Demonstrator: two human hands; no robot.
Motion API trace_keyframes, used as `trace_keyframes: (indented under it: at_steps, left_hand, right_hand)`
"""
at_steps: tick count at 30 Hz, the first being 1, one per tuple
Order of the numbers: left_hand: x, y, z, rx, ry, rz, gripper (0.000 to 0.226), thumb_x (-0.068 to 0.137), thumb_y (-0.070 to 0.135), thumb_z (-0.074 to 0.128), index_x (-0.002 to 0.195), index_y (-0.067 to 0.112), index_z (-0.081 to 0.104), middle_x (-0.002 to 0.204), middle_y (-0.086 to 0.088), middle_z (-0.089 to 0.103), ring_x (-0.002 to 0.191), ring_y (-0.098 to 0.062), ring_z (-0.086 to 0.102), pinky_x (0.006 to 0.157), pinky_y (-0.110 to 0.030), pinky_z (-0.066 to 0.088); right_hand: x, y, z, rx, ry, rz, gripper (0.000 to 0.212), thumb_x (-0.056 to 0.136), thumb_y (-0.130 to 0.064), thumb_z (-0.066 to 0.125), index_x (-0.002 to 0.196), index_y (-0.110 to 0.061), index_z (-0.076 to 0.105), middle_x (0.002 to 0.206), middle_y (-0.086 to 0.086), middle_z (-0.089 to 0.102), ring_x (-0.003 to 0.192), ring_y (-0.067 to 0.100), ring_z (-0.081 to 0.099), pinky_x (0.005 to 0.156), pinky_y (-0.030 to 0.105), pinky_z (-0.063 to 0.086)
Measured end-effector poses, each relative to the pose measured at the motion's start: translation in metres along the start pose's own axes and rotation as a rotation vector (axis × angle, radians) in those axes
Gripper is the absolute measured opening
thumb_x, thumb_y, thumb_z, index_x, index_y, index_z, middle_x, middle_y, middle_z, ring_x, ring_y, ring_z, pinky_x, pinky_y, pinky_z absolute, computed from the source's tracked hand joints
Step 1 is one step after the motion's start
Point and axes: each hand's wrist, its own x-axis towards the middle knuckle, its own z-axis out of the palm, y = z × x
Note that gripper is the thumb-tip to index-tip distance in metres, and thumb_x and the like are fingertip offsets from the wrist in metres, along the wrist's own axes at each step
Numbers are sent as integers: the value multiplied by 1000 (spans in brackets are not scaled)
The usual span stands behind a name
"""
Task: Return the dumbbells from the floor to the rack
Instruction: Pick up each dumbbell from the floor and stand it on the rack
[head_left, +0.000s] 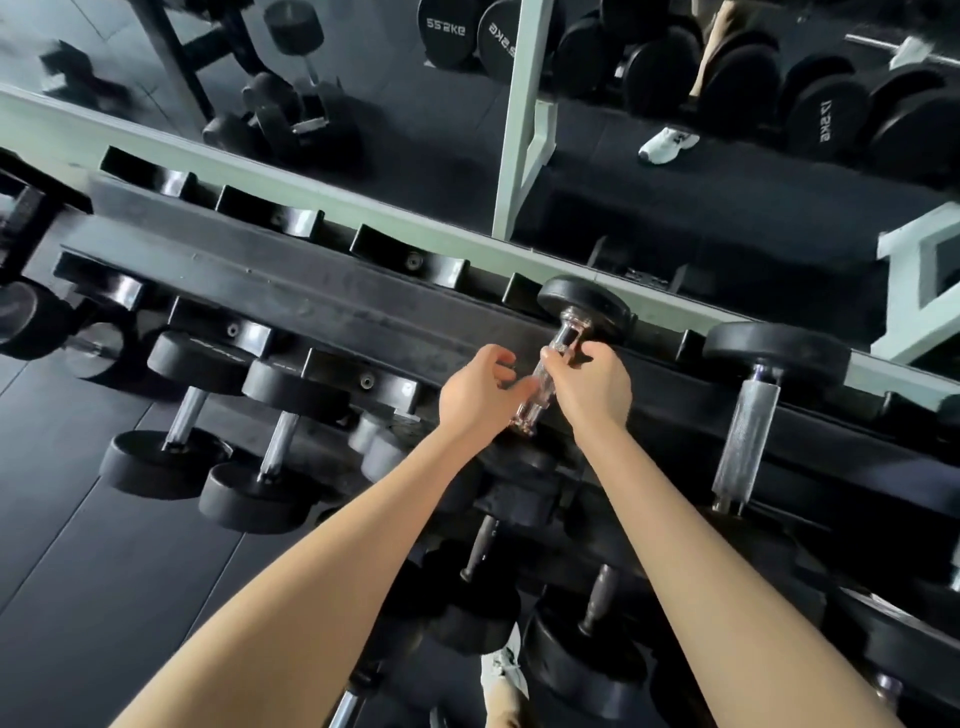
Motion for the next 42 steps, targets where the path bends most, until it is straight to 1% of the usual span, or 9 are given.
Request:
trace_keyframes:
  at_steps: [3,8,14,17,21,24,32,36,42]
  left_hand:
    - [-19,-16,-16,-77,91,-43,38,86,43,62,118,23,55,110,10,67,101,-9,63,76,-23,42]
    - [-71,-56,-34,-180,207,-113,31,86,39,63,111,22,59,99,13,65,98,-8,62,75,-22,41]
    - [-160,-131,-38,-239,210,-192,28,85,39,64,106,21,60,95,11,66,95,-13,64,87,-34,49]
    - [-215,-177,-36,-266,204,-225,29,85,40,63,106,20,61,91,12,64,89,-11,61,79,-28,44]
    - [-301,-257,-26,-385,172,-275,23,79,45,63,89,24,64,88,6,70,88,-18,67,83,-38,54]
    - [-367,-321,-11,-529,129,-368,19,77,43,63,80,24,63,82,-3,73,73,-20,68,78,-40,56]
    - [-479,-494,93,-654,91,-714,18,89,29,61,79,14,63,79,-9,69,65,-19,59,65,-33,50]
    - [-502,-555,168,-637,53,-856,23,87,38,61,83,16,65,80,-4,72,71,-19,65,81,-41,58]
    - [-498,-626,290,-597,39,-1019,23,83,46,59,77,24,63,83,0,71,81,-23,68,85,-46,56]
  right_hand:
    - [-31,12,-8,-130,69,-118,51,90,-42,59,132,-15,50,117,2,66,108,24,62,73,28,37]
    - [-89,32,-3,-132,60,-208,47,90,-39,62,129,-15,52,123,4,65,109,25,62,76,30,38]
    - [-178,73,28,-140,-74,-228,46,90,-39,61,129,-16,53,125,3,64,113,24,60,82,32,41]
    - [-233,115,54,-179,-154,-225,44,90,-39,60,127,-16,54,124,2,65,115,24,59,88,34,44]
    - [-313,196,98,-238,-268,-142,41,89,-39,62,122,-16,57,117,2,68,111,25,61,87,33,44]
    - [-370,269,137,-342,-399,-63,40,88,-39,62,121,-16,58,109,2,70,110,23,62,88,31,44]
    - [-443,447,214,-594,-610,92,44,86,-43,62,123,-18,56,113,1,69,105,24,63,89,34,49]
    - [-435,519,237,-679,-665,111,47,89,-43,60,128,-18,53,112,0,68,106,22,62,78,27,40]
    - [-396,623,280,-726,-757,123,56,86,-46,63,133,-20,49,123,-1,63,112,22,60,87,31,44]
